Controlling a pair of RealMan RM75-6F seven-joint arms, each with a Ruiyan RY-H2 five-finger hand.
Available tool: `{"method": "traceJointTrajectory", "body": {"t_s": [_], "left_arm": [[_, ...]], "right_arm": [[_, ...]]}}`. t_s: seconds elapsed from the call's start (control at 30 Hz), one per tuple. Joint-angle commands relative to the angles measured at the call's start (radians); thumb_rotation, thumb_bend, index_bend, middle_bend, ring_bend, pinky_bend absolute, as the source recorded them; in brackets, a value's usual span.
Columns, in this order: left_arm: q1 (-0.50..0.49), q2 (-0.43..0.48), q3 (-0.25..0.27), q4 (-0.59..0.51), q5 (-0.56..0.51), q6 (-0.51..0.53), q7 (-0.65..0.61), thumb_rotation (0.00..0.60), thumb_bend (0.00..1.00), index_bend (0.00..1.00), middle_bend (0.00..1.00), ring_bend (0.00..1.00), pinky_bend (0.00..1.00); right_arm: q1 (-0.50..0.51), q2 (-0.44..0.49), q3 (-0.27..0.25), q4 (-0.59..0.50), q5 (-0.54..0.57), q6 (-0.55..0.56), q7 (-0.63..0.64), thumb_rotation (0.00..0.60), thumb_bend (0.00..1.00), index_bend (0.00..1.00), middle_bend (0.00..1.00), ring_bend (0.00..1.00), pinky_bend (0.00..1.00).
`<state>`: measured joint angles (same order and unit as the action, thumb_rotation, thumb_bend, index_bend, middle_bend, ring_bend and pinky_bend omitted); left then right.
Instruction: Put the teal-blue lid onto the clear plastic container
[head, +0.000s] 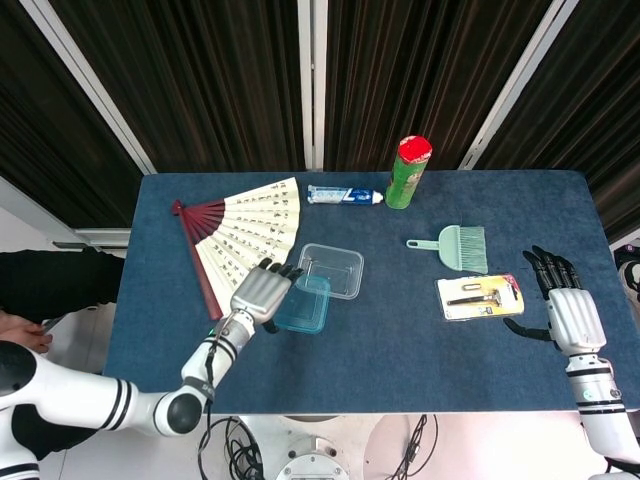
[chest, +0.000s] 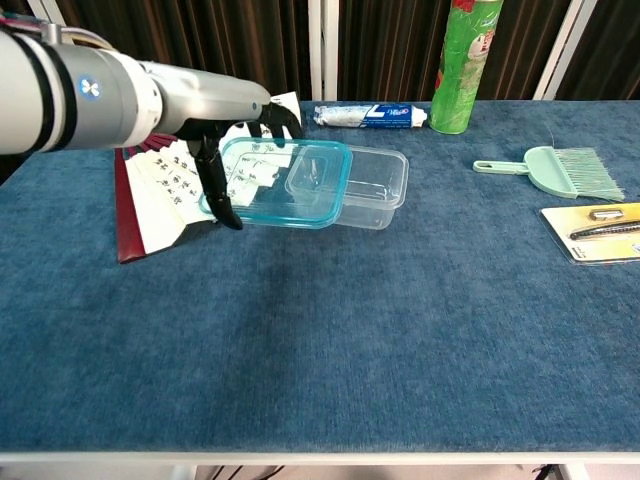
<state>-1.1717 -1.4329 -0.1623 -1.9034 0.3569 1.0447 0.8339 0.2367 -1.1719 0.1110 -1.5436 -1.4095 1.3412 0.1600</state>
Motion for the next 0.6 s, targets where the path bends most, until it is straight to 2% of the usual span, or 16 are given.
{"method": "traceJointTrajectory", "body": {"t_s": [0.03, 0.1, 0.23, 0.4, 0.6], "left_arm": [[-0.081, -0.013, -0.056, 0.13, -0.097, -0.129, -0.007, 0.6, 0.1, 0.32, 0.23, 0.14, 0.09], [-0.126, -0.038, -0.07, 0.205, -0.149, -0.186, -0.004, 0.6, 0.1, 0.32, 0.23, 0.14, 0.08], [-0.212, -0.085, -0.063, 0.323, -0.235, -0.255, 0.032, 0.6, 0.09, 0.3, 0.22, 0.13, 0.07], [-0.309, -0.127, -0.036, 0.447, -0.367, -0.333, 0.068, 0.6, 0.09, 0.29, 0.2, 0.12, 0.05], [-0.393, -0.158, 0.003, 0.539, -0.504, -0.389, 0.098, 0.6, 0.09, 0.28, 0.2, 0.12, 0.05]], "right_arm": [[-0.003, 0.003, 0.001, -0.01, 0.002, 0.003, -0.01, 0.6, 0.05, 0.0, 0.0, 0.0, 0.0], [-0.007, 0.006, 0.001, -0.018, 0.004, 0.005, -0.019, 0.6, 0.05, 0.0, 0.0, 0.0, 0.0], [-0.014, 0.013, 0.002, -0.031, 0.013, 0.007, -0.031, 0.6, 0.05, 0.0, 0.0, 0.0, 0.0], [-0.021, 0.018, 0.004, -0.04, 0.022, 0.009, -0.04, 0.6, 0.05, 0.0, 0.0, 0.0, 0.0], [-0.024, 0.019, 0.004, -0.043, 0.028, 0.001, -0.039, 0.6, 0.05, 0.0, 0.0, 0.0, 0.0]]}}
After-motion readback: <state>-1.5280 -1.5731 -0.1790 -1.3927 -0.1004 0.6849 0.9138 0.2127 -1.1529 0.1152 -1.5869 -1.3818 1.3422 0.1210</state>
